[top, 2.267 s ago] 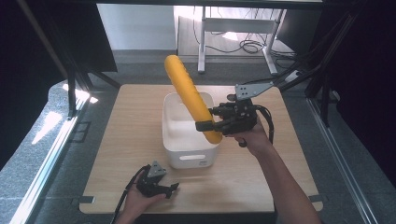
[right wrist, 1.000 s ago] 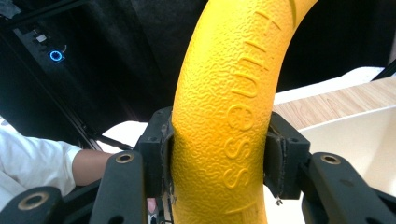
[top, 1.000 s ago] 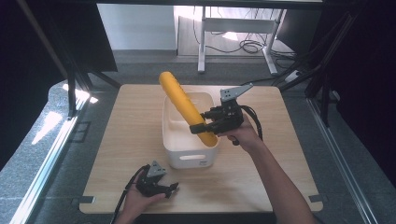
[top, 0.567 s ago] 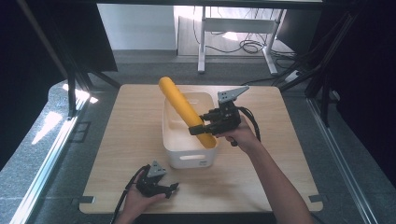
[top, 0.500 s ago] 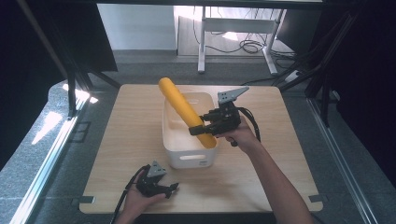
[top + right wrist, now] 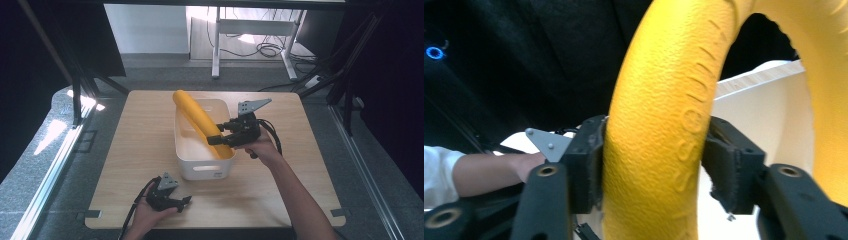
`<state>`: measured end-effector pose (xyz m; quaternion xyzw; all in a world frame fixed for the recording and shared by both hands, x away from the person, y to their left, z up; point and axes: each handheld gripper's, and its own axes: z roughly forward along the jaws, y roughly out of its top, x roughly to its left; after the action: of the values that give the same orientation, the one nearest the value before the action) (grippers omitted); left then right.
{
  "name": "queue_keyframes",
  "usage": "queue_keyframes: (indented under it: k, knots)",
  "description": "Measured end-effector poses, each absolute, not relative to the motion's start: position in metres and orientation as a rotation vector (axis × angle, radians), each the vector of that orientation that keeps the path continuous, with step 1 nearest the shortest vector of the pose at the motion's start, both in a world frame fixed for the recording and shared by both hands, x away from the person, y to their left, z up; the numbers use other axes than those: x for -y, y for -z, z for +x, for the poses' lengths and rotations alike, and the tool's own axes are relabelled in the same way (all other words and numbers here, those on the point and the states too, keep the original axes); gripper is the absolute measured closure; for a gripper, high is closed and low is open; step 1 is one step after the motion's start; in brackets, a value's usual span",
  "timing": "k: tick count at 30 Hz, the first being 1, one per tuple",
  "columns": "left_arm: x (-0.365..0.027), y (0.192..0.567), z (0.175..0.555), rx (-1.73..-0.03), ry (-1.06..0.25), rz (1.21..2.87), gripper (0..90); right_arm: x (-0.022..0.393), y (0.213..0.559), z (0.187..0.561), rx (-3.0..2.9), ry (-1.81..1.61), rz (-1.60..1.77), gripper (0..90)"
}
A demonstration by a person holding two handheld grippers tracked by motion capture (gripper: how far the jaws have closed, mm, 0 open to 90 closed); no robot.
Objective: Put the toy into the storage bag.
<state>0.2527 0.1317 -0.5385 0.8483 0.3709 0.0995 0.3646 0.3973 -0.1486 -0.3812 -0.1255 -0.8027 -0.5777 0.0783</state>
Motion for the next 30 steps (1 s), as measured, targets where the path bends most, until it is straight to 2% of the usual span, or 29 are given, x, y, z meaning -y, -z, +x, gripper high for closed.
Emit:
queue_keyframes:
  k: [7, 13, 30]
  knots:
    - [-0.132, 0.538, 0.253, -0.953, -0.256, 2.182, 23.6, 0.149, 0.38, 0.394, 2.427, 1.743, -0.386, 37.1]
    - [-0.132, 0.538, 0.253, -0.955, -0.258, 2.18, 23.7, 0.158, 0.373, 0.378, 2.438, 1.929, -0.443, 31.0]
    - [-0.132, 0.538, 0.252, -0.961, -0.264, 2.173, 23.7, 0.199, 0.371, 0.357, 2.483, 1.985, -0.559, 32.0]
